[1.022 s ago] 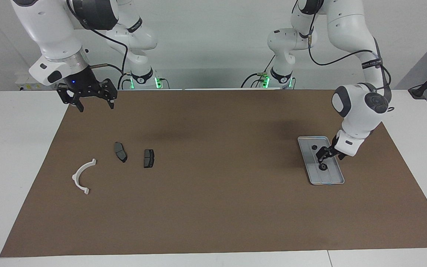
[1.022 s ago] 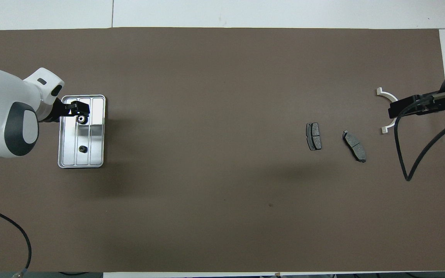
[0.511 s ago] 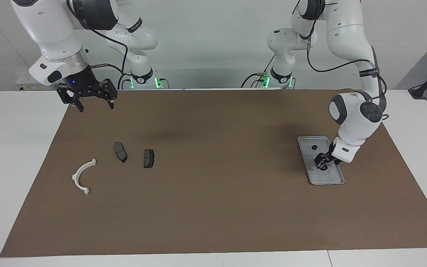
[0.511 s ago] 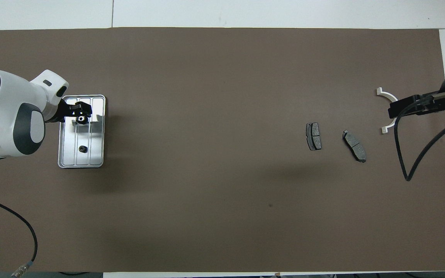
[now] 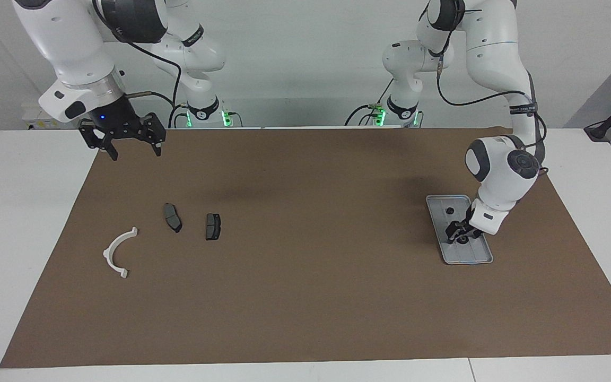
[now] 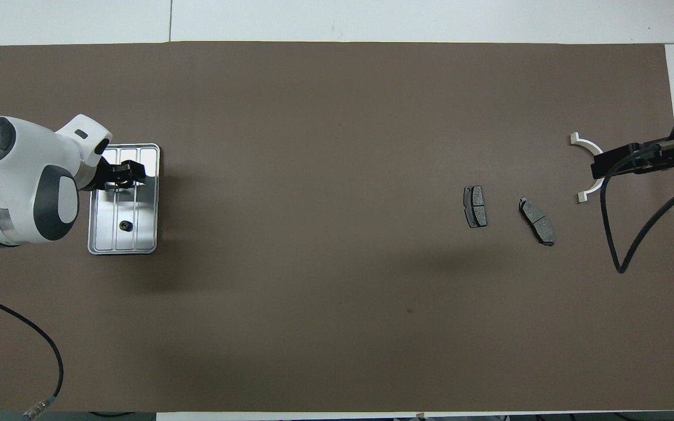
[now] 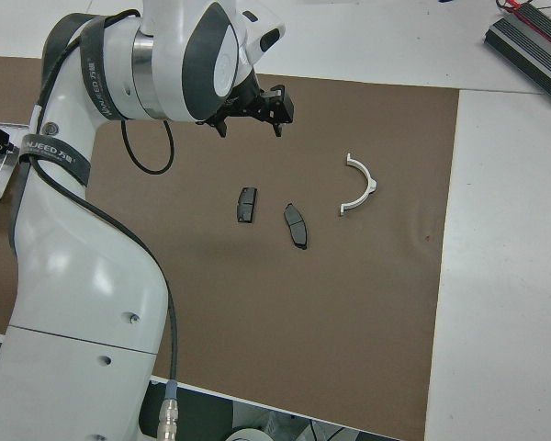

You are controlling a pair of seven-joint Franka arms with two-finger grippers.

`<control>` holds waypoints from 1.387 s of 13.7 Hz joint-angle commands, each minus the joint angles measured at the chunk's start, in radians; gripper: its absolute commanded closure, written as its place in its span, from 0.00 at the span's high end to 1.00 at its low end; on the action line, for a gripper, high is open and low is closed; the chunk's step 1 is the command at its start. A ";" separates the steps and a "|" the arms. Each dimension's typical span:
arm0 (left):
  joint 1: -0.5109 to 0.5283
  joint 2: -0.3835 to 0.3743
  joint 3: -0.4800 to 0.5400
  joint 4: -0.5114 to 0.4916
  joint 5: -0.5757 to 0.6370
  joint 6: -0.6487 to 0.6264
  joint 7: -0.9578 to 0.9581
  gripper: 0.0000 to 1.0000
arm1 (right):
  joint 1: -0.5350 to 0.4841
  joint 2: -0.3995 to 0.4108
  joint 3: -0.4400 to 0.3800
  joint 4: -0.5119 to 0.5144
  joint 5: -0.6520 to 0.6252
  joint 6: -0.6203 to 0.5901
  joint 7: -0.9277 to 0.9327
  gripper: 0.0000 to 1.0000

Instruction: Place bearing gear from tray to pile

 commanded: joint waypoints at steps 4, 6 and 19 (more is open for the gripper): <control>-0.008 0.000 0.008 -0.016 -0.007 0.026 -0.010 0.43 | -0.008 -0.002 0.004 -0.008 0.026 0.014 0.016 1.00; -0.008 0.002 0.008 -0.017 -0.007 0.024 -0.009 0.28 | -0.008 -0.002 0.004 -0.009 0.026 0.014 0.016 1.00; -0.523 0.105 0.008 0.317 -0.009 -0.191 -0.860 0.10 | -0.010 -0.007 0.004 -0.008 0.026 0.016 0.008 1.00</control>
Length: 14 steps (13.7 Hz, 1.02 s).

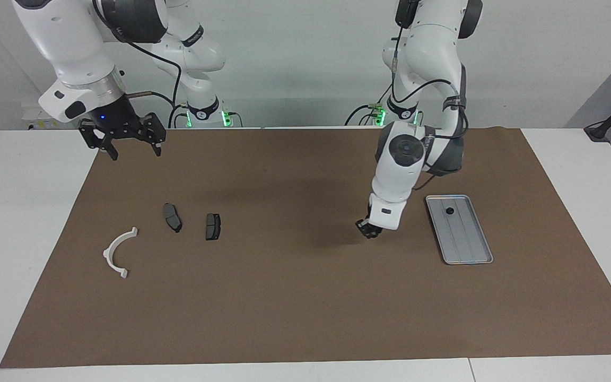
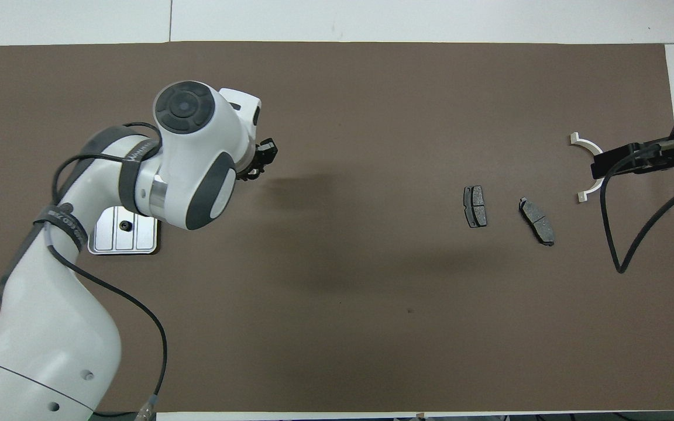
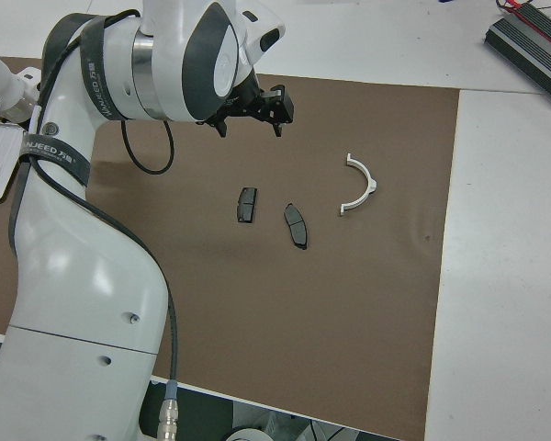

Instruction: Place bearing gear from tray to pile

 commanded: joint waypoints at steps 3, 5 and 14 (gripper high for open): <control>-0.102 0.040 0.021 -0.003 0.001 0.084 -0.127 0.12 | -0.008 -0.010 0.004 -0.008 0.026 0.016 0.008 1.00; -0.112 0.025 0.022 -0.098 0.003 0.135 -0.127 0.12 | -0.007 -0.011 0.004 -0.008 0.026 0.016 0.006 1.00; -0.100 0.011 0.022 -0.102 0.044 0.096 -0.115 1.00 | -0.001 -0.015 0.004 -0.013 0.026 0.016 0.008 1.00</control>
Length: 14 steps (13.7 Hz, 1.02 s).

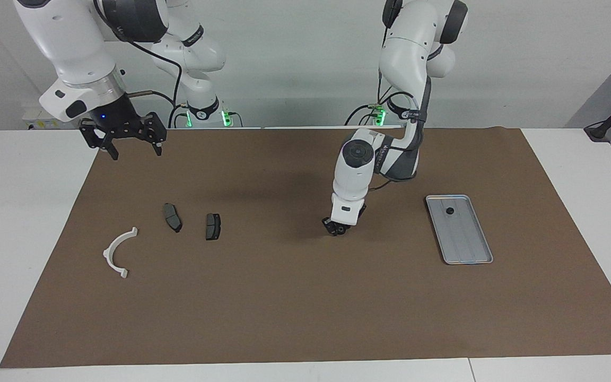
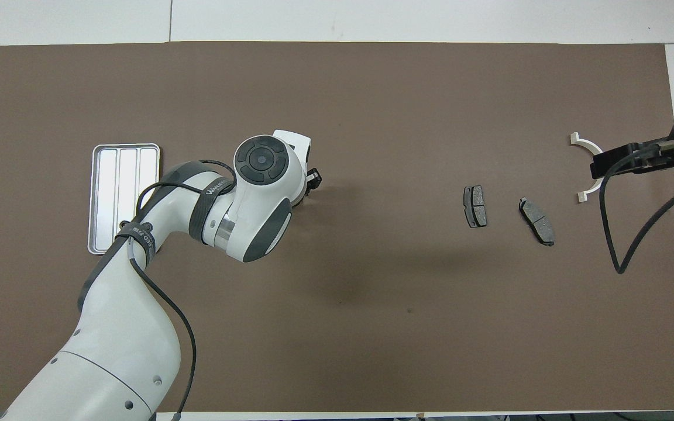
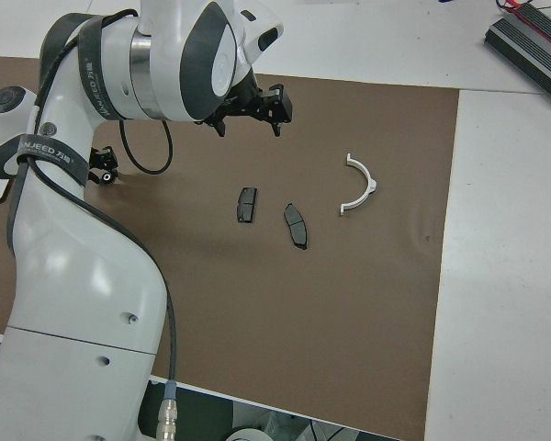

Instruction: Place bearing gear from tray to pile

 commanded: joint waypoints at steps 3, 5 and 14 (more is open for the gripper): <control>0.116 -0.153 0.021 -0.068 0.034 -0.144 0.270 1.00 | 0.021 -0.014 0.011 -0.022 0.027 0.017 0.051 1.00; 0.238 -0.264 0.020 -0.178 0.034 -0.183 0.525 1.00 | 0.101 -0.004 0.013 -0.023 0.027 0.043 0.223 1.00; 0.516 -0.352 0.018 -0.379 0.021 -0.070 0.962 0.91 | 0.525 0.302 0.011 0.026 0.021 0.379 1.018 1.00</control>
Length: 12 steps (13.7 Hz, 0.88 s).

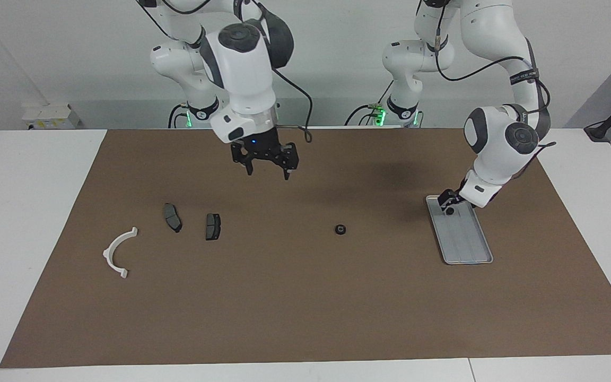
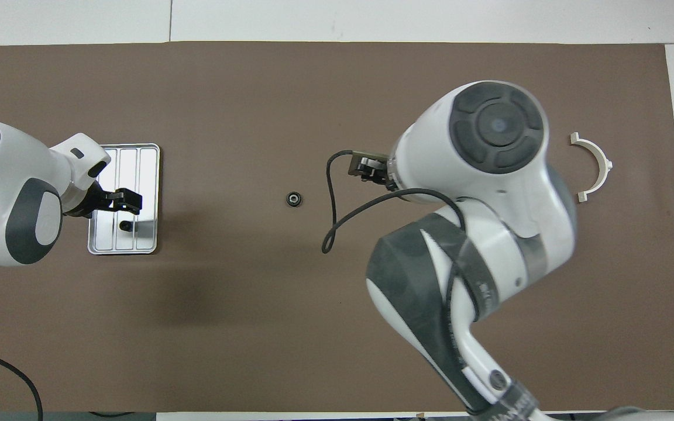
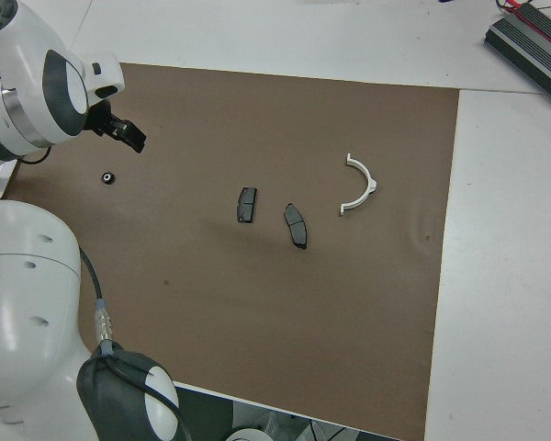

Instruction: Place bearing gear from tray to pile

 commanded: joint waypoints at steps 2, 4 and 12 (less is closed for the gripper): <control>0.003 -0.060 -0.011 -0.125 -0.001 0.119 -0.007 0.83 | 0.087 0.176 -0.009 0.094 0.005 0.099 0.161 1.00; 0.025 -0.063 -0.011 -0.137 -0.001 0.128 -0.015 0.79 | 0.113 0.265 -0.013 0.151 -0.008 0.101 0.221 1.00; 0.043 -0.058 -0.013 -0.191 -0.001 0.205 -0.064 0.66 | 0.185 0.578 -0.013 0.467 -0.119 0.092 0.313 1.00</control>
